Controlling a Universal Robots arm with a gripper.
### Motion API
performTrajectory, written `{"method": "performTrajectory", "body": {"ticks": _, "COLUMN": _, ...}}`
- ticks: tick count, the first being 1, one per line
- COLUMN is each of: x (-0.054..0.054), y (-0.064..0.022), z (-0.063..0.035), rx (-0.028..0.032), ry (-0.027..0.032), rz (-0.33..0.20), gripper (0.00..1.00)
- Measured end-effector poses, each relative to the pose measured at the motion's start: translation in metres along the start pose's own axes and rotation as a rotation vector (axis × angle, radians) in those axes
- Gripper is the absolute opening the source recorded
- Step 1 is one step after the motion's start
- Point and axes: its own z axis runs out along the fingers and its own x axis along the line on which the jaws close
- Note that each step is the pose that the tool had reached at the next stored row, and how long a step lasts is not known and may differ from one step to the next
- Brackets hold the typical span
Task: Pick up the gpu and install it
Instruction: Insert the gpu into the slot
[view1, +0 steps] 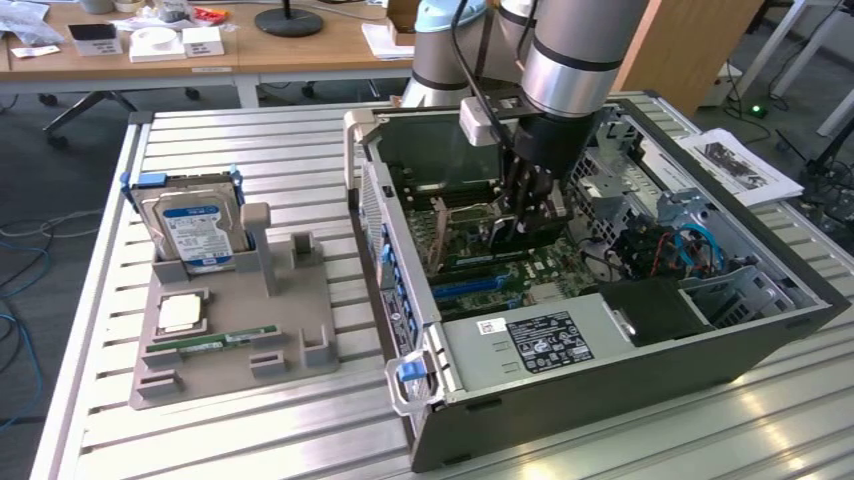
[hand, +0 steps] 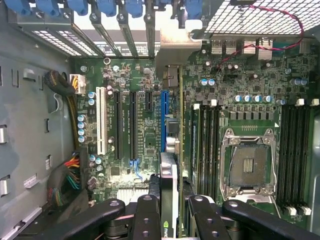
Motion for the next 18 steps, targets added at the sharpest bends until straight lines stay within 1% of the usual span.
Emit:
{"method": "performTrajectory", "body": {"ticks": 6, "x": 0.002, "y": 0.0001, "z": 0.0015, "rx": 0.0002, "ry": -0.0003, "rz": 0.0, "gripper": 0.27}}
{"method": "performTrajectory", "body": {"ticks": 13, "x": 0.002, "y": 0.0003, "z": 0.0115, "rx": 0.0001, "ry": 0.0, "rz": 0.0, "gripper": 0.27}}
{"method": "performTrajectory", "body": {"ticks": 18, "x": 0.002, "y": 0.0005, "z": 0.012, "rx": 0.0, "ry": 0.0, "rz": 0.0, "gripper": 0.27}}
